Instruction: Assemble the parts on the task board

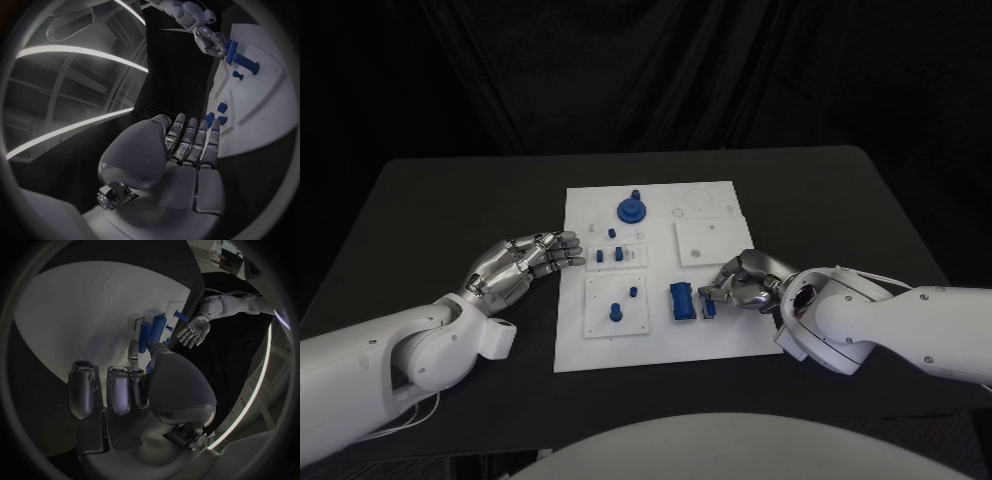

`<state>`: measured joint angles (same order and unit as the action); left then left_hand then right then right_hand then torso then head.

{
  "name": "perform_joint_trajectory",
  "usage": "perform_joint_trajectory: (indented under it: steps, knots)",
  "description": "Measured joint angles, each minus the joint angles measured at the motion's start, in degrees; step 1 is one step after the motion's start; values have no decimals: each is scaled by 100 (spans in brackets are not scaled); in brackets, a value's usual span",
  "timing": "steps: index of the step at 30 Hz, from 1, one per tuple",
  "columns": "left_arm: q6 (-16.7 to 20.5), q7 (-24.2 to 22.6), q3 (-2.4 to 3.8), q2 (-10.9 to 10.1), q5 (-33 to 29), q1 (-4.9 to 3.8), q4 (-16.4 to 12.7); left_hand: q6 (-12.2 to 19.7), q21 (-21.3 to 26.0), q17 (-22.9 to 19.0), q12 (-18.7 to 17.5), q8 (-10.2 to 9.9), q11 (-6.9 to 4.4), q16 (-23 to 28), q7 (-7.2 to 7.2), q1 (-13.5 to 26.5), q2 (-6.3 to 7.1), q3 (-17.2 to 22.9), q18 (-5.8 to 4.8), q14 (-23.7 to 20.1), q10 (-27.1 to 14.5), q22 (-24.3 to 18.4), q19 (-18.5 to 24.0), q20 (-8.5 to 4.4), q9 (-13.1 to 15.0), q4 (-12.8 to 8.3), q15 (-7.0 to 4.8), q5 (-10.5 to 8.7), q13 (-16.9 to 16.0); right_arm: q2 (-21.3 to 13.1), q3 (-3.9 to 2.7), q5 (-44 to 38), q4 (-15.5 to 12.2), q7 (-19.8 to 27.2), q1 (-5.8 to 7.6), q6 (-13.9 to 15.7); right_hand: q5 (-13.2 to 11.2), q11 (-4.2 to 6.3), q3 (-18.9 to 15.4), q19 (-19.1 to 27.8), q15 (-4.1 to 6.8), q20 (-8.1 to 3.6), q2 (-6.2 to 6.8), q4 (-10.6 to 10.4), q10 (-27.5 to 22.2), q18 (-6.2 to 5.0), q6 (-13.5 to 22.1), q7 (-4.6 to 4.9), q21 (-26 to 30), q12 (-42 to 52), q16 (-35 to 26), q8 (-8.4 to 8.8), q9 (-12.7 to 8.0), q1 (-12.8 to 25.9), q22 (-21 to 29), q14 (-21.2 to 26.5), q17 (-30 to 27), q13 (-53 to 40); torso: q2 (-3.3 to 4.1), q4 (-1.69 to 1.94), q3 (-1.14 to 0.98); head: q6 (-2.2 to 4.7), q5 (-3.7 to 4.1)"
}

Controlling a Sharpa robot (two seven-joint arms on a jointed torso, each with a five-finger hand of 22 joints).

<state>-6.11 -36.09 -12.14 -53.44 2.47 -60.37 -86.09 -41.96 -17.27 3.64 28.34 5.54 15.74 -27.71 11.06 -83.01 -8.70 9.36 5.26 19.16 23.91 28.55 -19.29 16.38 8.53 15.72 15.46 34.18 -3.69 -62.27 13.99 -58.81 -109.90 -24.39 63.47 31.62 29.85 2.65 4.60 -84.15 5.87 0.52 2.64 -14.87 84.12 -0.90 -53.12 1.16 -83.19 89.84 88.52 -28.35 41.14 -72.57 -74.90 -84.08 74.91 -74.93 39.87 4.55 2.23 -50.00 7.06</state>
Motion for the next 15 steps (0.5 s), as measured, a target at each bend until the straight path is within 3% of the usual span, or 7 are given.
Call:
perform_joint_trajectory:
  steps: [4,9,15]
  knots:
    - [-8,1,0,6,0,4,3,0,0,0,0,0,-1,0,0,0,0,16,0,0,-1,0,0,0,0,16,0,0,0,0,0,-24,-5,-65,0,-48,-207,-1,-88,0,0,0,24,-87,-1,0,32,55,31,0,-20,-1,-4,110,0,0,0,0,1,-1,-1,0,-3]
    - [-19,1,0,7,0,6,9,0,0,0,0,0,-2,0,0,0,0,16,0,0,-2,0,0,0,0,16,0,0,0,-2,1,-69,-9,-155,0,-108,-861,-52,-303,20,-41,21,13,-170,-10,0,124,145,45,0,-20,-16,9,485,0,1,0,1,1,-4,-1,0,-5]
    - [-27,2,0,12,0,12,15,0,0,0,0,0,-2,0,0,0,0,16,0,0,-2,1,0,0,0,16,0,0,0,-5,2,-128,-11,-231,0,-130,-1423,-52,-524,-1,-41,41,-24,-168,-10,0,154,131,51,0,-20,-146,72,700,-2,0,0,1,-1,-3,1,0,-3]
